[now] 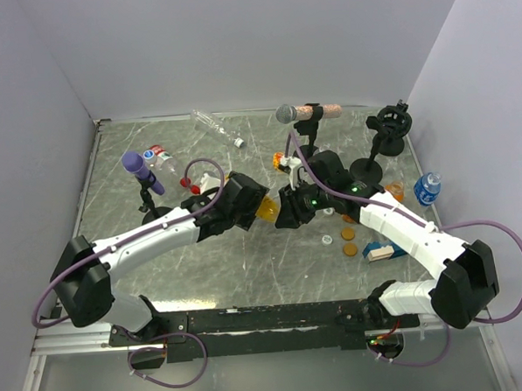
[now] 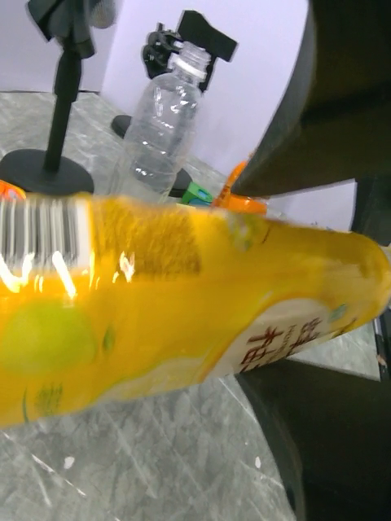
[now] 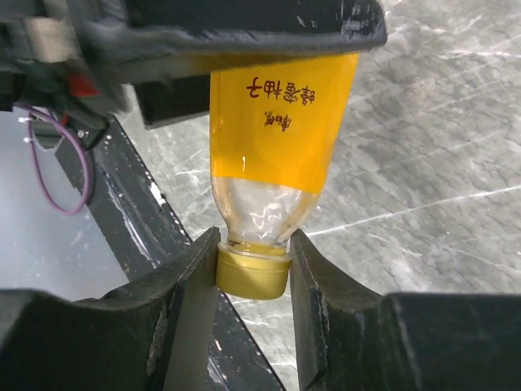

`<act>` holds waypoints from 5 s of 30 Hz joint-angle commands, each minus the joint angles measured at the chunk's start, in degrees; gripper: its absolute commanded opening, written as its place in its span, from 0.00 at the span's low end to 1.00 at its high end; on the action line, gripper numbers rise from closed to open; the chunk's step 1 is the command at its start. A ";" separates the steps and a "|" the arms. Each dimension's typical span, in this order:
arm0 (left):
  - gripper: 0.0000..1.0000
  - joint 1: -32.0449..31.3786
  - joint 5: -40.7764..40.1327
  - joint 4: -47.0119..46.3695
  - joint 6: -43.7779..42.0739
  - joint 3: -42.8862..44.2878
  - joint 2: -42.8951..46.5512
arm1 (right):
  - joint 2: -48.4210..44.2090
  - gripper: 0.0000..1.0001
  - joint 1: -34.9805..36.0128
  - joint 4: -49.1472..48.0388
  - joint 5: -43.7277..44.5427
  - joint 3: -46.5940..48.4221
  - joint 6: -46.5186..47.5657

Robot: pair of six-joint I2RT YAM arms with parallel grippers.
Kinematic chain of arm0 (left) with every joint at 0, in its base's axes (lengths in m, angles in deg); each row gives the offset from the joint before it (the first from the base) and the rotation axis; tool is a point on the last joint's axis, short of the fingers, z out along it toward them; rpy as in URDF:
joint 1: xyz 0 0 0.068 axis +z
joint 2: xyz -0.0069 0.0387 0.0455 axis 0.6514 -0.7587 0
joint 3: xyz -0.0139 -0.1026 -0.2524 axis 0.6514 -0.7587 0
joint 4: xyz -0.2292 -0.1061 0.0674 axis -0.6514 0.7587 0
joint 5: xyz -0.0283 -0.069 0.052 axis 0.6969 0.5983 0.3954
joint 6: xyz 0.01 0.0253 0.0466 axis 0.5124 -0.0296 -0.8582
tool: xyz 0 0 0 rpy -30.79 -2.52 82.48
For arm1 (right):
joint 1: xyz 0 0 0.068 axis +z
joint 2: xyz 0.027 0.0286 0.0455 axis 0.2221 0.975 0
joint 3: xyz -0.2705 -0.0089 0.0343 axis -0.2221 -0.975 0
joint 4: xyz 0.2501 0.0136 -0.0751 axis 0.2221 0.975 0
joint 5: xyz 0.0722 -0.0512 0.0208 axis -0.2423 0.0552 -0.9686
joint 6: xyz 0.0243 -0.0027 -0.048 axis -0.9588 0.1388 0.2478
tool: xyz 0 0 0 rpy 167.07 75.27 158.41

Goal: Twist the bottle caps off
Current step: Pass from the left arm to the right, then pass from the right arm to the left, then unscrew the bottle cap from the plastic bottle.

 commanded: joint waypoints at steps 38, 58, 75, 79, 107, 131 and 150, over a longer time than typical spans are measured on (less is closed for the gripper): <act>0.97 -0.02 36.18 -45.46 -101.91 -40.13 43.54 | -11.21 0.00 -5.68 14.40 -5.56 5.85 32.11; 0.97 -12.49 30.22 -74.06 -110.27 -34.62 5.95 | -11.03 0.00 -10.34 11.77 -13.12 5.07 26.58; 0.92 -16.02 15.00 -79.59 -102.99 -27.84 -8.76 | -12.35 0.00 -13.41 10.81 -17.60 4.01 24.21; 0.87 -15.93 16.41 -78.98 -100.08 -28.11 -8.32 | -12.44 0.00 -14.73 10.54 -20.06 3.40 23.59; 0.13 -13.82 38.21 -37.32 -119.07 -24.86 13.31 | -13.06 0.02 -12.98 36.12 -27.45 9.19 62.89; 0.09 -16.90 26.43 -29.32 -105.27 -18.09 13.30 | -5.15 0.85 -14.39 31.11 -17.61 9.81 21.83; 0.09 -16.99 23.88 -29.49 -102.98 -16.51 11.81 | -3.03 0.55 -12.45 32.60 -18.31 11.22 22.45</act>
